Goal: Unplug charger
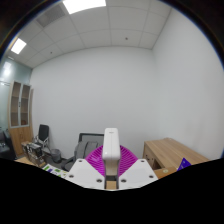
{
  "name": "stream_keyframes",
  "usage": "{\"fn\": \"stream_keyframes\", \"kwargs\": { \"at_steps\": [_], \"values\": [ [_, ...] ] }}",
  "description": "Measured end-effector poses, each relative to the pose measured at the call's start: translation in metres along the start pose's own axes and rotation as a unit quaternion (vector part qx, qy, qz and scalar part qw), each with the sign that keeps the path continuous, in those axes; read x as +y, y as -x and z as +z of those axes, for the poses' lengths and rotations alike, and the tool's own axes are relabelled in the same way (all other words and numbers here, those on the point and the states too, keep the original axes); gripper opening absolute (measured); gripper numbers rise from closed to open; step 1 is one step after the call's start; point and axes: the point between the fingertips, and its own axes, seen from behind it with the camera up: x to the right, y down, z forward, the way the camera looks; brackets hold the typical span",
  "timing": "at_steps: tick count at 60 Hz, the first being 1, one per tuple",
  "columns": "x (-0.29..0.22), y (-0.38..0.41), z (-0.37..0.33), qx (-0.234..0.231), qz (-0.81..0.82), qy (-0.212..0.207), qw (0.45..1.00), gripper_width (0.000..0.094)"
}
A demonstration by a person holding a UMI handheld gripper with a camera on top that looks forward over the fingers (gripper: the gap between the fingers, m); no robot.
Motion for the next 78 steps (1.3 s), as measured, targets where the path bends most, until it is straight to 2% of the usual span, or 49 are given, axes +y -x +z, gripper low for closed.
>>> {"fn": "stream_keyframes", "kwargs": {
  "at_steps": [5, 10, 13, 21, 25, 26, 39, 43, 53, 60, 71, 78],
  "values": [
    [-0.017, -0.024, 0.004, 0.011, 0.029, -0.004, 1.0, 0.0125],
    [0.011, -0.056, -0.009, 0.035, 0.04, 0.011, 0.999, 0.0127],
    [0.046, -0.071, -0.031, 0.04, 0.05, 0.034, 0.997, 0.0128],
    [0.149, -0.097, -0.043, 0.047, 0.092, 0.146, 0.984, 0.0142],
    [0.198, -0.107, -0.06, 0.051, 0.116, 0.188, 0.974, 0.015],
    [0.223, -0.105, -0.075, 0.053, 0.124, 0.194, 0.972, 0.0153],
    [0.299, -0.117, -0.106, 0.057, 0.204, 0.266, 0.94, 0.0205],
    [0.303, -0.12, -0.11, 0.056, 0.234, 0.267, 0.933, 0.0238],
    [0.319, -0.137, -0.131, 0.083, 0.214, 0.308, 0.923, 0.0502],
    [0.325, -0.147, -0.152, 0.099, 0.171, 0.332, 0.922, 0.0823],
    [0.294, -0.147, -0.175, 0.101, 0.112, 0.328, 0.933, 0.086],
    [0.253, -0.143, -0.195, 0.113, 0.061, 0.323, 0.938, 0.0857]
  ]
}}
